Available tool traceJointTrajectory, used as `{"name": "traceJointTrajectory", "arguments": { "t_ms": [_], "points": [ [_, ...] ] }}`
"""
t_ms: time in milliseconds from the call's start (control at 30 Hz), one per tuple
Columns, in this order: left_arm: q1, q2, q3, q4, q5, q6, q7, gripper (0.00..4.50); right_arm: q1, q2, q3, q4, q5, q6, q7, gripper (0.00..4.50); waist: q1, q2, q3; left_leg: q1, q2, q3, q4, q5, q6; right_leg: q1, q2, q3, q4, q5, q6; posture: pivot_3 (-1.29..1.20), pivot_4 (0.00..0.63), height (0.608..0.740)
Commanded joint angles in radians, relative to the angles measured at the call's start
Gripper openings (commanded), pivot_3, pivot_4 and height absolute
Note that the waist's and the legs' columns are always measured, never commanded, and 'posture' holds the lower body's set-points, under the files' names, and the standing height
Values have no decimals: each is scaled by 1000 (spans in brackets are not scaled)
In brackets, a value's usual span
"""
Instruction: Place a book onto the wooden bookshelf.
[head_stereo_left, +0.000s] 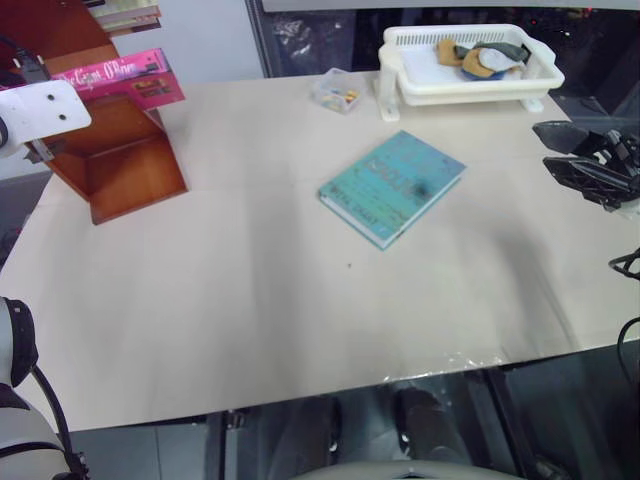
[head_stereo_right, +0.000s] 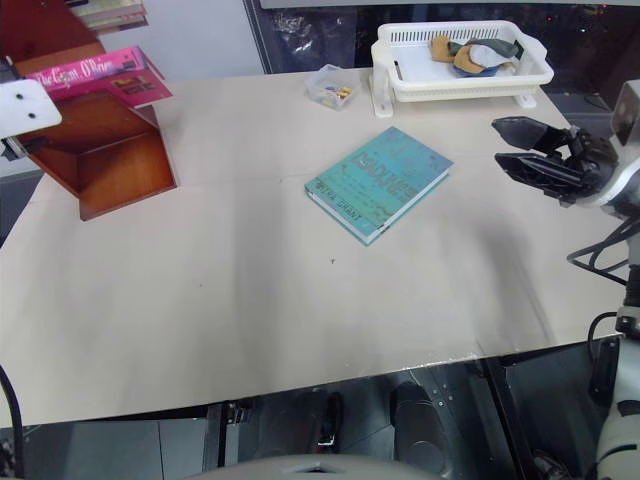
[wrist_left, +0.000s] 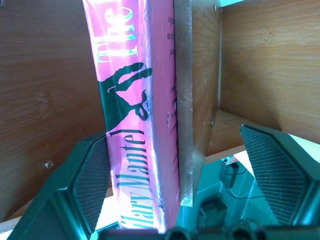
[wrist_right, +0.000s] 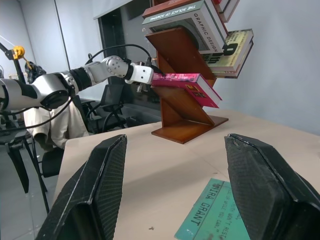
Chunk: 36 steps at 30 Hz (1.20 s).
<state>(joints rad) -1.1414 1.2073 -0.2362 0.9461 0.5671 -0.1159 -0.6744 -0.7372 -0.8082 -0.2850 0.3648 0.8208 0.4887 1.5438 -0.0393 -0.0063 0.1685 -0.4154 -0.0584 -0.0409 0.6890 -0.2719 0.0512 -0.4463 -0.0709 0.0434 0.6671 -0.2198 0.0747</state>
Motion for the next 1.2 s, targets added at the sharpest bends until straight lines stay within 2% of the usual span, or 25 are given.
{"name": "traceJointTrajectory", "arguments": {
  "t_ms": [33,300,600,833,1000,1100,1200],
  "points": [
    [-31,27,17,3,4,2,23,4421,-20,-18,-25,-7,3,-19,57,3177,0,0,0,0,0,0,0,0,0,0,0,0,0,0,0,0,150,740],
    [-50,42,23,-73,11,17,7,4421,-27,-19,-21,7,-6,-28,63,3177,1,0,0,0,0,0,0,0,0,0,0,0,0,0,0,0,150,740],
    [-8,75,61,-253,-15,92,-73,4421,-27,-22,-22,10,-14,-28,67,3177,0,0,0,0,0,0,0,0,0,0,0,0,0,0,0,0,150,740],
    [76,43,199,-434,-157,116,-65,4421,-14,-33,-31,5,-11,-25,65,3177,2,-1,0,0,1,0,0,0,0,0,0,0,0,0,0,0,150,740],
    [224,-70,393,-643,-422,235,-124,4421,16,-46,-42,-2,-10,-22,60,3177,4,0,0,0,1,-1,1,1,-1,0,-1,0,0,0,0,0,150,740],
    [464,-216,520,-919,-615,379,-145,4421,92,-58,-71,-23,-6,-21,47,3177,5,3,-2,-1,2,-1,0,1,-1,0,-1,0,-1,0,0,0,150,740],
    [707,-343,555,-1171,-729,509,-132,4421,166,-71,-86,-51,-17,-30,32,3177,4,2,-2,0,3,1,0,0,0,0,-4,1,-3,0,0,0,150,740]
  ]
}}
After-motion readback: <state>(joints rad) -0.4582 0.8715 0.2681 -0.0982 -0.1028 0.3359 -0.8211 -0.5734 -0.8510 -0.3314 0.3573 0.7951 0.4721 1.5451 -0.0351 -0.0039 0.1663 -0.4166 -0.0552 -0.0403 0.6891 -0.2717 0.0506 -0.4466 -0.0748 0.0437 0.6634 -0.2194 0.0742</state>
